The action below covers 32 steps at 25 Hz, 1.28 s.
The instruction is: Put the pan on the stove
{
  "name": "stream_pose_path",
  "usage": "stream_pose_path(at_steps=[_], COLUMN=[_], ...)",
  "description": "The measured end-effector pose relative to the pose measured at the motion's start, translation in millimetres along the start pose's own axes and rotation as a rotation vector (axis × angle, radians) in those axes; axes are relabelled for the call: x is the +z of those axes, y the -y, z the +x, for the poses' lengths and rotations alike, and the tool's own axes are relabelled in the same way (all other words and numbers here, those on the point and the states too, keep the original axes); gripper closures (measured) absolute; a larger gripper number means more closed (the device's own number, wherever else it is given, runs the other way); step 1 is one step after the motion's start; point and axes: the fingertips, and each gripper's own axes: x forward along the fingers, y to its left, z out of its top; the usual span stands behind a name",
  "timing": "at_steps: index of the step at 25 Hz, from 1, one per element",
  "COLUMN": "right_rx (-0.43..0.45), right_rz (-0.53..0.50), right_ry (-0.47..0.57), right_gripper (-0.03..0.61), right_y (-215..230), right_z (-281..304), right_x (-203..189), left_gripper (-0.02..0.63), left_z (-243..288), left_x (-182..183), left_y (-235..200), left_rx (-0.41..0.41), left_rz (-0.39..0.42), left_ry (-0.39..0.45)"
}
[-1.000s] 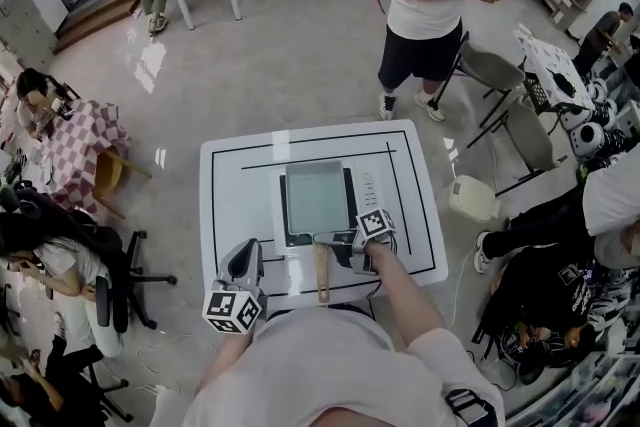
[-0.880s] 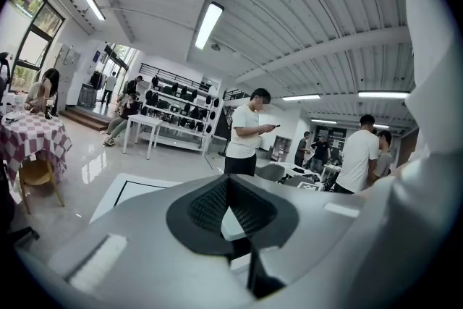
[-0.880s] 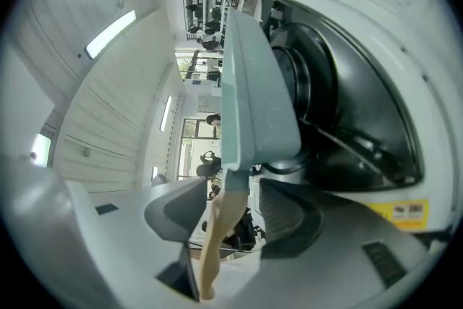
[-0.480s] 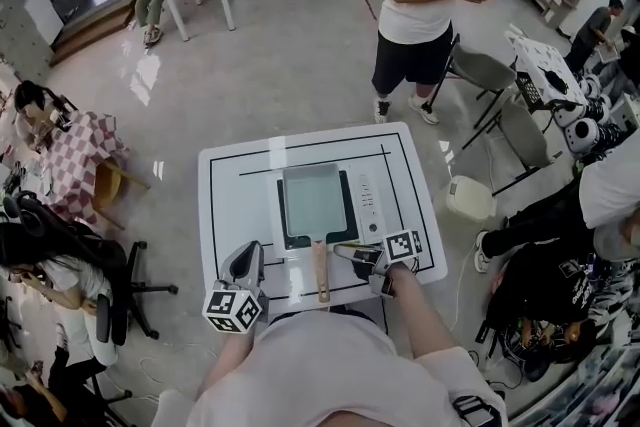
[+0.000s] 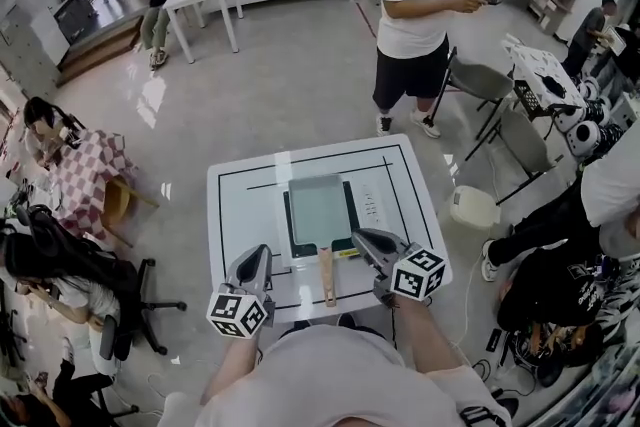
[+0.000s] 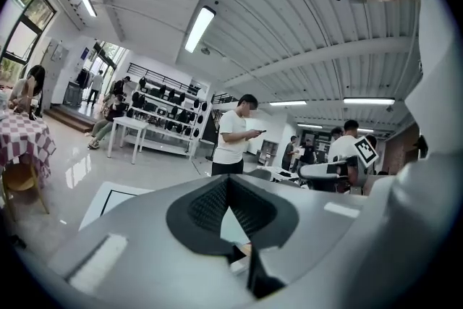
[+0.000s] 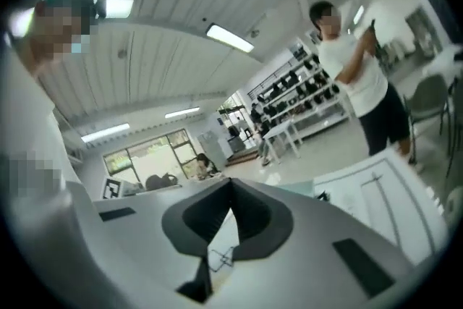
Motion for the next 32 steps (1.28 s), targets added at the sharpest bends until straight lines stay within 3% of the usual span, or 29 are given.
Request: stream_pose_path(at_steps=[5, 10, 20, 32], right_rx=[-0.234, -0.345, -0.293, -0.291], right_rz=[-0.272, -0.361, -0.362, -0.359], right_ry=[0.099, 0.14, 0.163, 0.153], right_gripper=[0.569, 0.57, 0.571, 0.571], right_y=[-9.9, -20.9, -41.8, -49.0], right_z=[-13.2, -26.9, -25.0, -22.8], right_x=[30.3, 35.2, 28.4, 26.1], left_gripper=[0.604, 0.604, 0.604, 0.604], left_z=[-9.5, -21.5, -33.1, -35.1], left_x=[8.9, 6.6, 6.6, 6.7], left_y=[5.9, 15.6, 21.6, 31.3], left_rx=[0.003, 0.013, 0.023, 0.002], left_rz=[0.042, 0.068, 0.086, 0.093], left_ry=[0.022, 0.035, 0.052, 0.06])
